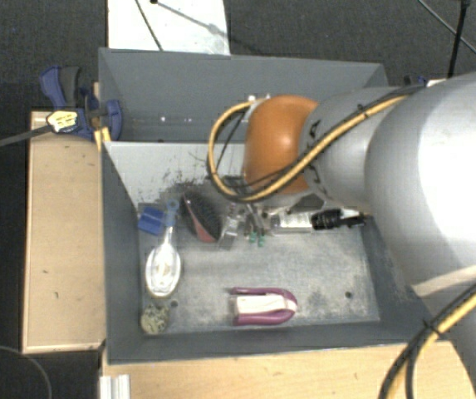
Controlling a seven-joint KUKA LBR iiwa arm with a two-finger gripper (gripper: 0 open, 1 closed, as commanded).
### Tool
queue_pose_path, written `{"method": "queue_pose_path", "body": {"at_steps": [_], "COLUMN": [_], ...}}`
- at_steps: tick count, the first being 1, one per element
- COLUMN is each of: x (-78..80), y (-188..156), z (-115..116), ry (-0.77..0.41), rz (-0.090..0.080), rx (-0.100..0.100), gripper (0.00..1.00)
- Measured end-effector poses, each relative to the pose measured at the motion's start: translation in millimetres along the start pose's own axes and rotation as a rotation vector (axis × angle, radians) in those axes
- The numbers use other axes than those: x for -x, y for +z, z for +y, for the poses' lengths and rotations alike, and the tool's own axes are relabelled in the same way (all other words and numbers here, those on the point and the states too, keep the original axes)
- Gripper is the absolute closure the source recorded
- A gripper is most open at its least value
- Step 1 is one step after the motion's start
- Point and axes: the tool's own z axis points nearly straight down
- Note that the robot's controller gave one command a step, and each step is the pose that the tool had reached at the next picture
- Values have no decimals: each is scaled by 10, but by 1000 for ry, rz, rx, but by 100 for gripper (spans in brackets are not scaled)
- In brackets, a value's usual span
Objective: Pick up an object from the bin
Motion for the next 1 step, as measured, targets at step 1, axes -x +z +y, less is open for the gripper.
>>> {"method": "queue_pose_path", "body": {"at_steps": [1], "x": [-412], "y": [44], "z": [553], "ry": [123], "rz": [6], "rx": [-1], "gripper": [100]}}
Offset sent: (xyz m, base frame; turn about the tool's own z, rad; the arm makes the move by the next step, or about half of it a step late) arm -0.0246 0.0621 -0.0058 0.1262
